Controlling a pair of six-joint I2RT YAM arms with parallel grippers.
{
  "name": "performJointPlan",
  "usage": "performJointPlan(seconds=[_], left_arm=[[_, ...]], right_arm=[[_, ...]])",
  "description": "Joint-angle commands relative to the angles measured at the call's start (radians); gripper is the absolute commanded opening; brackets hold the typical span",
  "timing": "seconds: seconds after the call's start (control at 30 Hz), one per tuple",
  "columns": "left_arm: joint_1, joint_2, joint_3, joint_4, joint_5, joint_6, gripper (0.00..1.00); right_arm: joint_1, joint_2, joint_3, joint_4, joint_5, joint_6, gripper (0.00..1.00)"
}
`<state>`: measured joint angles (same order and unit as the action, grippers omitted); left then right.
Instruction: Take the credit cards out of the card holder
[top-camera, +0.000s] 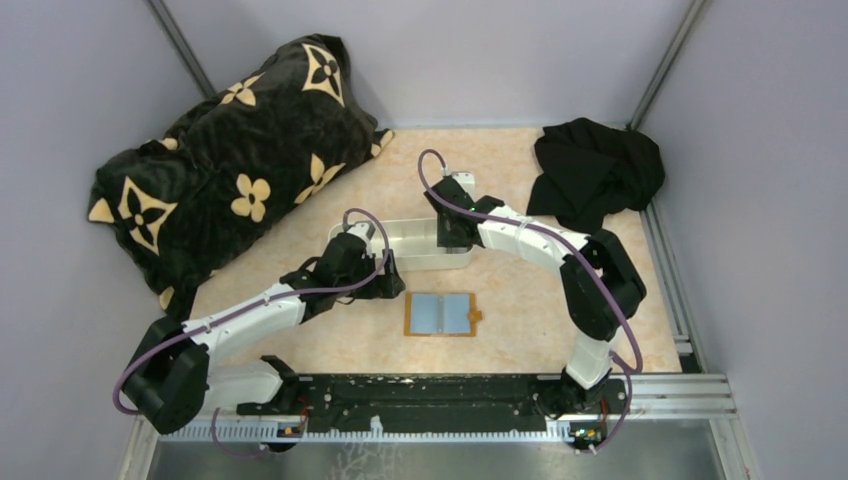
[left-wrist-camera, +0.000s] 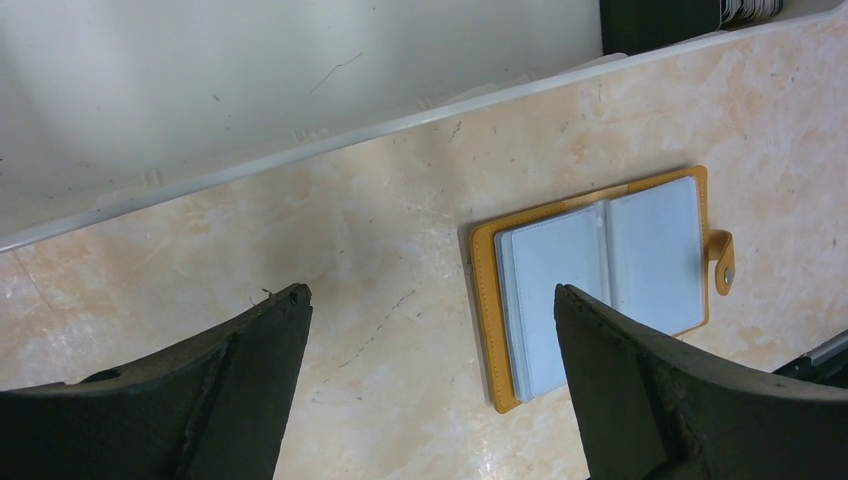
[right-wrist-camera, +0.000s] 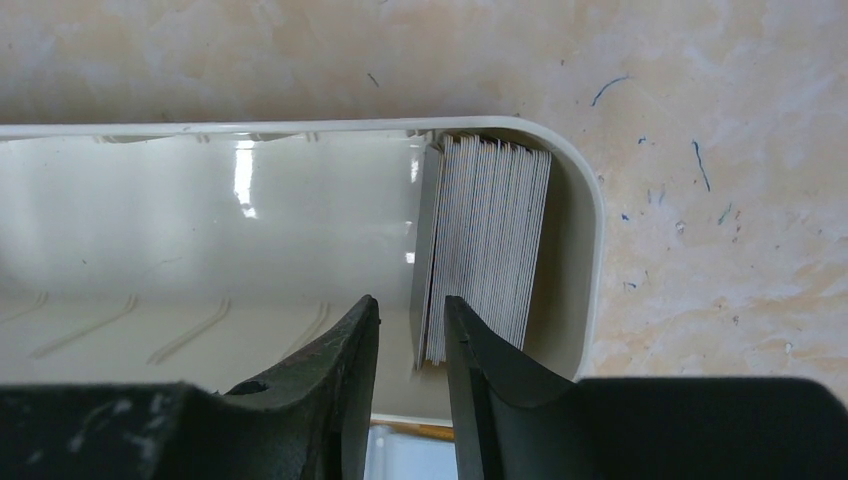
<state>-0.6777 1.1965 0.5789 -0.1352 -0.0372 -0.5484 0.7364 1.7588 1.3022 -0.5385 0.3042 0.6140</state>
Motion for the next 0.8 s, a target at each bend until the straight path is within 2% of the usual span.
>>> performJointPlan(seconds=[0.0, 0.27, 0.33, 0.4, 0.43, 0.5, 0.57, 0.63, 0.73, 0.77], left_arm=[[0.006, 0.000, 0.001, 0.007, 0.005, 0.013, 0.97], [0.007, 0.003, 0.005, 0.020, 0.020, 0.010, 0.97], [0.007, 0.000, 0.003, 0.032, 0.004, -0.007, 0.99], [0.007, -0.001, 0.003, 0.057, 0.050, -0.014, 0.99], [0.007, -0.008, 0.002, 0.074, 0.085, -0.023, 0.97], [0.000, -0.033, -0.024, 0.131, 0.147, -0.033, 0.81], [-0.020, -0.052, -0.059, 0.174, 0.143, -0.028, 0.64], [-0.047, -0.048, -0.092, 0.197, 0.115, -0.019, 0.53], [-0.076, -0.040, -0.135, 0.241, 0.152, -0.037, 0.52], [-0.092, -0.040, -0.146, 0.267, 0.171, -0.049, 0.54]], right_arm=[[-0.003, -0.066, -0.005, 0.032, 0.016, -0.006, 0.32], [-0.001, -0.238, -0.027, 0.040, 0.055, -0.024, 0.32], [-0.002, -0.321, -0.067, 0.074, 0.053, -0.026, 0.34], [0.000, -0.429, -0.146, 0.140, 0.048, -0.032, 0.34], [0.001, -0.486, -0.201, 0.192, 0.039, -0.042, 0.34], [0.000, -0.607, -0.365, 0.299, -0.020, -0.080, 0.29], [0.001, -0.697, -0.494, 0.370, -0.099, -0.093, 0.24], [0.018, -0.741, -0.596, 0.402, -0.162, -0.069, 0.18], [0.136, -0.738, -0.681, 0.401, -0.096, -0.003, 0.16], [0.167, -0.726, -0.695, 0.404, -0.079, 0.015, 0.15]])
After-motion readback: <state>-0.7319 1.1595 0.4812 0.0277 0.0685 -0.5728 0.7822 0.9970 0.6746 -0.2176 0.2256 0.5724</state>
